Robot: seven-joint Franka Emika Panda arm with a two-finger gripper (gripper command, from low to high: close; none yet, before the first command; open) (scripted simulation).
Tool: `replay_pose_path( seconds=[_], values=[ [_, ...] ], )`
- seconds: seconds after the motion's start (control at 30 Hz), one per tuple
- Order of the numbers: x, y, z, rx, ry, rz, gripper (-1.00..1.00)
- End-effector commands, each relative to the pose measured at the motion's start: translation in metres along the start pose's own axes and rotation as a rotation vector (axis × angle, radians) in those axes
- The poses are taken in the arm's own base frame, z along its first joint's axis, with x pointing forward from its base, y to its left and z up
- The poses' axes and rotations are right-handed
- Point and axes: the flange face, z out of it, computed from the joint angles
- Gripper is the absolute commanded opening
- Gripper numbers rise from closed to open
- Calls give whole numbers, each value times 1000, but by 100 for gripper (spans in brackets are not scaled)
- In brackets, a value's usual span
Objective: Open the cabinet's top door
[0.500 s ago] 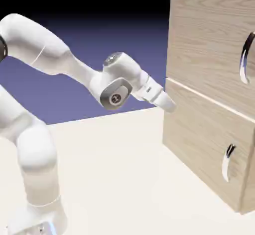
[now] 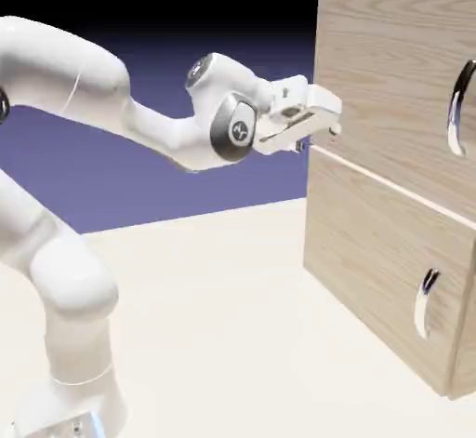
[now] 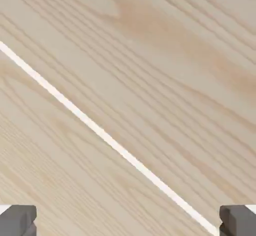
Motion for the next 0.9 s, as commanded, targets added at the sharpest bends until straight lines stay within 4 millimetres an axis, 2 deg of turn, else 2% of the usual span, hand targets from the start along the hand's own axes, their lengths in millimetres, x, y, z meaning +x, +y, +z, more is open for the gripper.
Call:
replay_pose_path(
  seconds=[0.0, 0.2, 0.43, 0.67, 0.87],
  values=[
    [5, 0, -3, 1, 17, -48, 0],
    [31, 6, -17, -9, 116, -333, 0],
    [52, 21, -29, -58, 217, -657, 0],
    [64, 45, -32, -141, 292, -974, 0],
    [68, 71, -27, -231, 327, -1242, 0]
  ],
)
